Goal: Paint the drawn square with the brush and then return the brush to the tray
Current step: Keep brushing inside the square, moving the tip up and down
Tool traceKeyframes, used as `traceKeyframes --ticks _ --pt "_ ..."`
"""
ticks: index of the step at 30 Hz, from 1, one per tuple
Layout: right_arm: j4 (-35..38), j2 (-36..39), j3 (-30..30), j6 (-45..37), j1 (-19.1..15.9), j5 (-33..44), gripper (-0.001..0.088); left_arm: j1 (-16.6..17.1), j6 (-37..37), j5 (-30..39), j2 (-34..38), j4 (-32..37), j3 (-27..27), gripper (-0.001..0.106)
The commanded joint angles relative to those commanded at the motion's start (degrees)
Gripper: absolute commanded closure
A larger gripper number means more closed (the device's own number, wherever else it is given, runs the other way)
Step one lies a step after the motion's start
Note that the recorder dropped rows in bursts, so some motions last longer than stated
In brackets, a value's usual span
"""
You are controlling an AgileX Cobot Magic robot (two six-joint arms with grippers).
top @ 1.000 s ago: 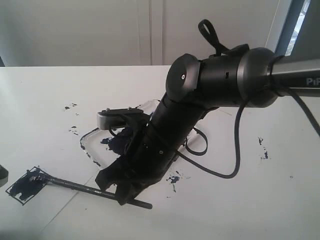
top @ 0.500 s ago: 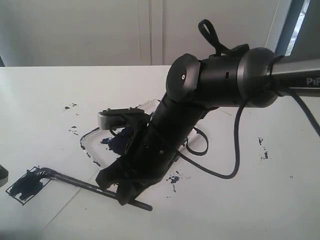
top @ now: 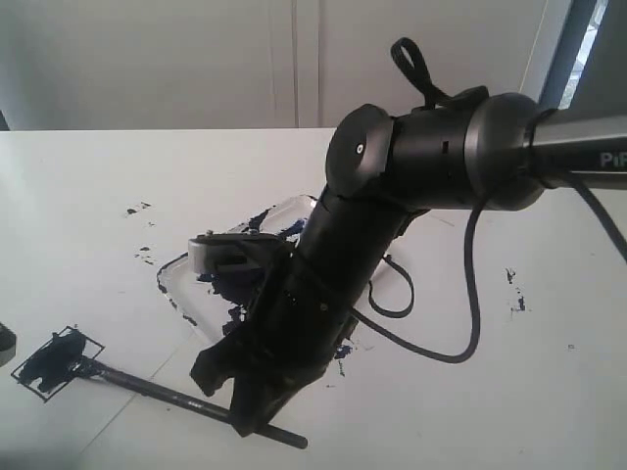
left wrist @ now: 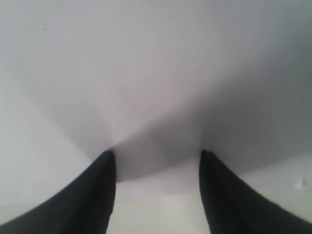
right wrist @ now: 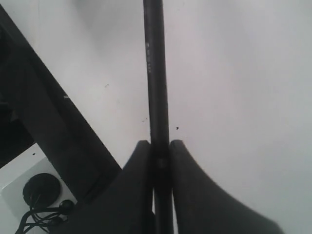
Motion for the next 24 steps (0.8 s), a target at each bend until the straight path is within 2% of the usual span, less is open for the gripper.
traceKeyframes --ticks 7,14,24 --pt "-0.82 0.0 0.0 1.72 0.0 -5.63 0.0868 0.0 0.0 0.12 0.0 0.0 0.0 0.049" --pt "-8.1 0.0 0.0 7.12 0.0 -7.74 0.0868 0.0 0.0 0.12 0.0 0.0 0.0 0.049" --pt "-7.67 0.0 0.0 6.79 0.0 -8.18 0.0868 0.0 0.0 -0.1 0.0 0.0 0.0 0.049"
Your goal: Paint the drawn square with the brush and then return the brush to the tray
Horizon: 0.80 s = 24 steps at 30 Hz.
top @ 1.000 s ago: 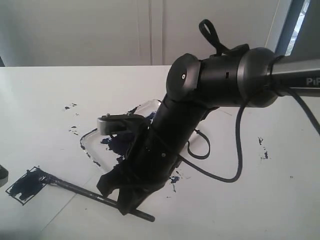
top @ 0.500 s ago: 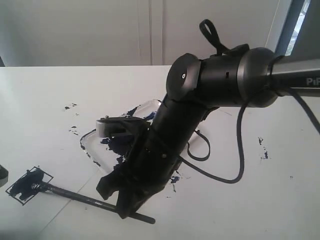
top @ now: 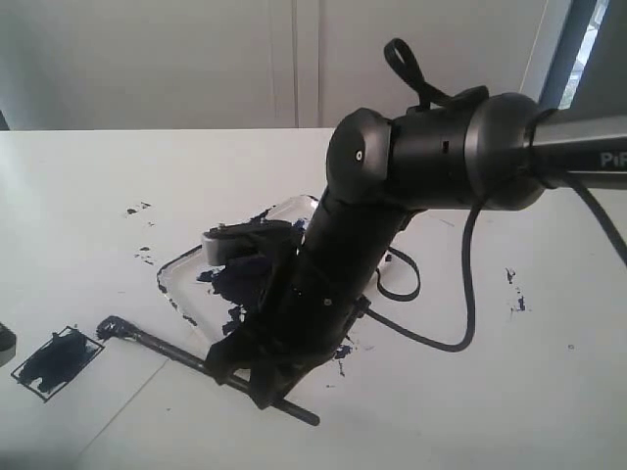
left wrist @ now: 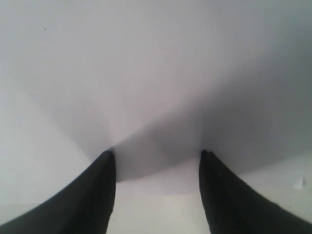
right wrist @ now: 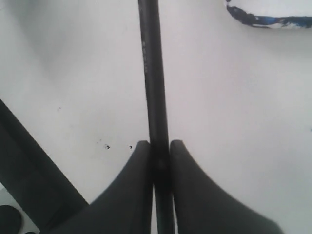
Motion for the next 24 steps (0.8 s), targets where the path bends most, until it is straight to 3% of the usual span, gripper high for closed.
traceKeyframes --ticks 4,9,11,14,18,24 --pt "3.67 -0.28 0.0 -4.94 0.0 0.64 0.0868 0.0 0.0 0.0 0.0 0.0 0.0 0.049" --pt "15.72 -2.86 0.0 -19.08 0.0 0.75 0.0868 0.0 0.0 0.0 0.0 0.0 0.0 0.049" --pt "16.6 -3.67 0.0 -18.39 0.0 1.13 0.0868 0.0 0.0 0.0 0.0 0.0 0.0 0.049" --pt "14.63 -3.91 0.0 -15.42 0.0 1.25 0.0868 0.0 0.0 0.13 0.0 0.0 0.0 0.049" --pt "6.05 -3.91 0.0 -8.37 0.0 0.9 0.0868 0.0 0.0 0.37 0.0 0.0 0.0 0.049" --pt "2.59 -3.91 0.0 -7.33 0.0 0.88 0.0868 0.0 -0.24 0.09 0.0 0.0 0.0 0.049"
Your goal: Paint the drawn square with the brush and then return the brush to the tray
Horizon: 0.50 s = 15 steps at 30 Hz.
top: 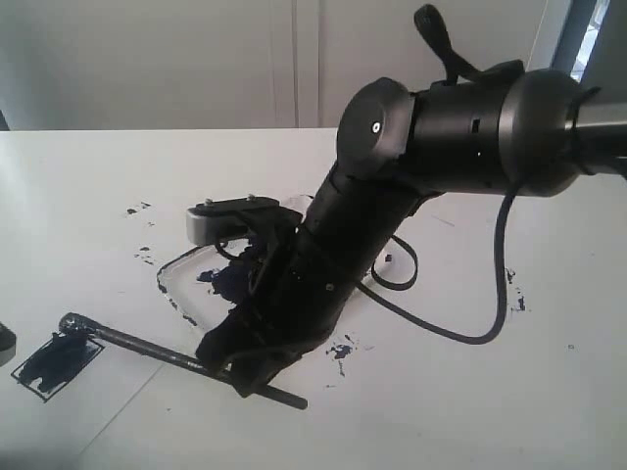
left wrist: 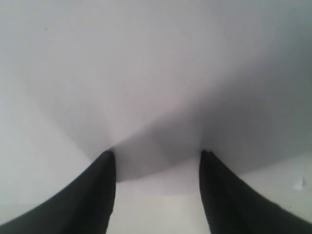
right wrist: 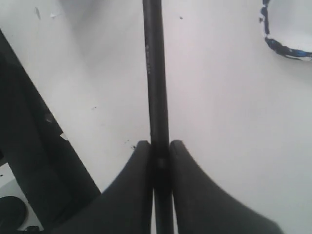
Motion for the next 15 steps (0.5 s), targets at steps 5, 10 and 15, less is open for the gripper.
traceKeyframes --ticks 5,10,15 --pt "-3.26 0.3 0.0 1.24 0.0 -0.41 0.0868 0.0 -0.42 -0.11 0.0 0.0 0.0 0.049" --pt "-3.35 1.34 0.0 1.24 0.13 -0.52 0.0868 0.0 -0.42 -0.25 0.0 0.0 0.0 0.049" --pt "-3.07 2.3 0.0 1.24 0.23 -0.86 0.0868 0.0 -0.42 -0.25 0.0 0.0 0.0 0.049"
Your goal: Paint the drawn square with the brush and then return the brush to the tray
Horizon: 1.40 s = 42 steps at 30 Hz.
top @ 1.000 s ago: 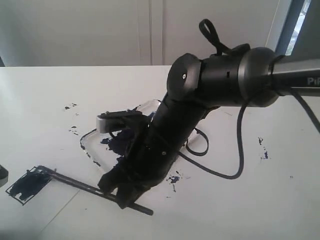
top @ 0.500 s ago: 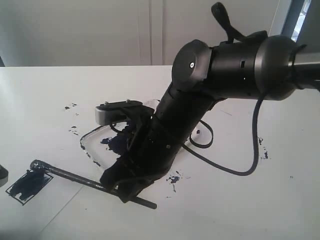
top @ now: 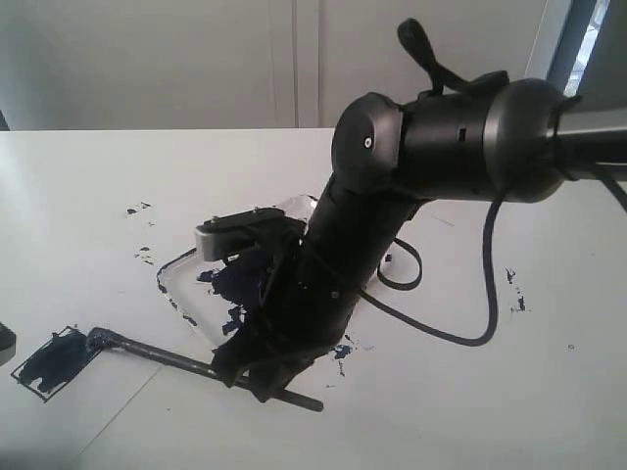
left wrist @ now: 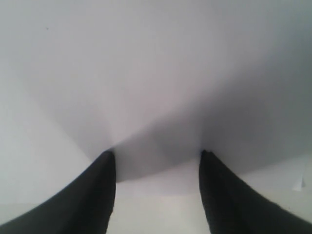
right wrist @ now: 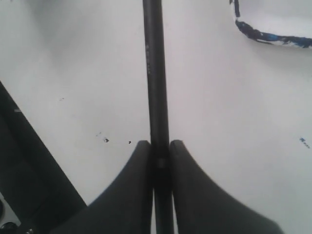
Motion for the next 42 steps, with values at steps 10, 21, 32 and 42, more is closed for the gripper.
traceKeyframes --ticks 10,21,32,42 --pt "0.15 0.12 0.0 -0.11 1.63 -0.08 0.0868 0.0 0.0 -0.13 0.0 0.0 0.0 0.049" --pt "-6.61 0.01 0.0 3.24 2.15 -2.3 0.0868 0.0 0.0 -0.13 0.0 0.0 0.0 0.049" --pt "-4.76 0.01 0.0 1.37 3.22 0.55 0.0868 0.0 0.0 -0.47 0.0 0.0 0.0 0.049" --pt "-4.3 0.01 0.0 1.02 6.53 0.92 0.0868 0.0 0.0 -0.47 0.0 0.0 0.0 0.049"
